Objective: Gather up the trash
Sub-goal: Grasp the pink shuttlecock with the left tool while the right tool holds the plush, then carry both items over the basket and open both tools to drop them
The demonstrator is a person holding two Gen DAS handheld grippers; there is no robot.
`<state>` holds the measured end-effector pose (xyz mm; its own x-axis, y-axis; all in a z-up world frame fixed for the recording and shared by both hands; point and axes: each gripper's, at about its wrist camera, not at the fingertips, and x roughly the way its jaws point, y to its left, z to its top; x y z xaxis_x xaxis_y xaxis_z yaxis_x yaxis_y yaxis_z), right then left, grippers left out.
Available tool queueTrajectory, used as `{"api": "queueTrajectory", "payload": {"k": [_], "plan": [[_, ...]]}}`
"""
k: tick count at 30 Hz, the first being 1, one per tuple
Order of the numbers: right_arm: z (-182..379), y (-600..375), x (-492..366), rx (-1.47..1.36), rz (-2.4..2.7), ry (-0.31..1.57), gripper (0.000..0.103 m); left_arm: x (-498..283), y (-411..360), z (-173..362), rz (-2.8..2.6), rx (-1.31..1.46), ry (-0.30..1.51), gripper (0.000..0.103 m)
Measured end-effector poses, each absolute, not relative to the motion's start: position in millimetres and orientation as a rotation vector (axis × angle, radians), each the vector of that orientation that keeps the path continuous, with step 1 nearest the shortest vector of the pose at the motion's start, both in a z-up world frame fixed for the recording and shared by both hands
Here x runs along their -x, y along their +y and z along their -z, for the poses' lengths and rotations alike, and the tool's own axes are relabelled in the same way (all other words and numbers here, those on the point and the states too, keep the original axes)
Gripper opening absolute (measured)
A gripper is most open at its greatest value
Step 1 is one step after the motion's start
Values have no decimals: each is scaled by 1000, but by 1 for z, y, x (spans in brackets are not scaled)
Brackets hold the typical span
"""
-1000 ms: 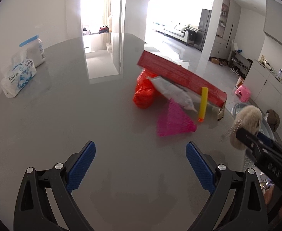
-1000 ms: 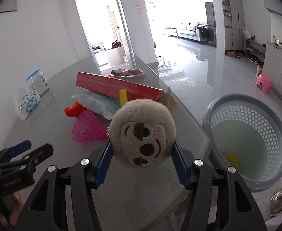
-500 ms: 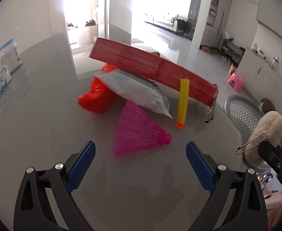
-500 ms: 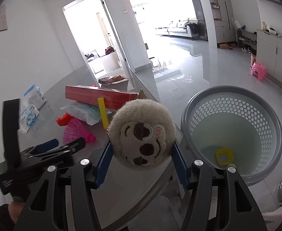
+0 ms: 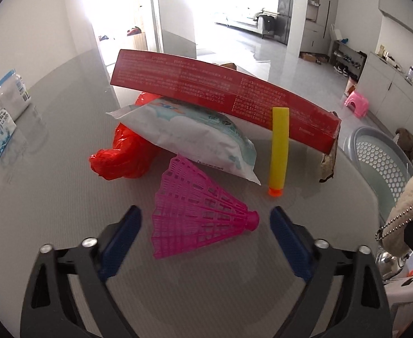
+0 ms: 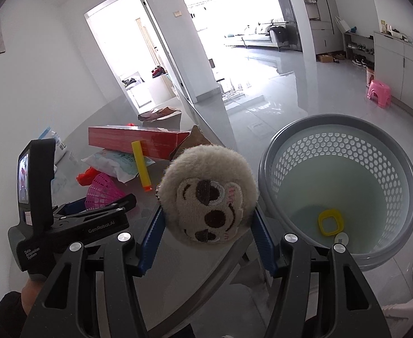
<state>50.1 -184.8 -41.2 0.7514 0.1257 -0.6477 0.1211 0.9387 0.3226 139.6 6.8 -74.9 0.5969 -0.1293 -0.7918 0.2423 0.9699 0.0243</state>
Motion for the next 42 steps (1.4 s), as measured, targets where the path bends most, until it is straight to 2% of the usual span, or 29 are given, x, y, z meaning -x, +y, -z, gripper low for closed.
{"api": "queueTrajectory", "payload": {"k": [2,4,22,42], "plan": [[41,-185,-51,-364,-4,726,57,-139,8,76,222,-131,920,70],[40,-185,-51,-364,-4,726,57,-139,11,78,227,-120,929,64],[38,-190,-40,-373,5,715,57,-83,31,50,242,-103,853,64],[28,-253,10,-419,141,651,57,-49,-61,19,469,-161,771,64]]}}
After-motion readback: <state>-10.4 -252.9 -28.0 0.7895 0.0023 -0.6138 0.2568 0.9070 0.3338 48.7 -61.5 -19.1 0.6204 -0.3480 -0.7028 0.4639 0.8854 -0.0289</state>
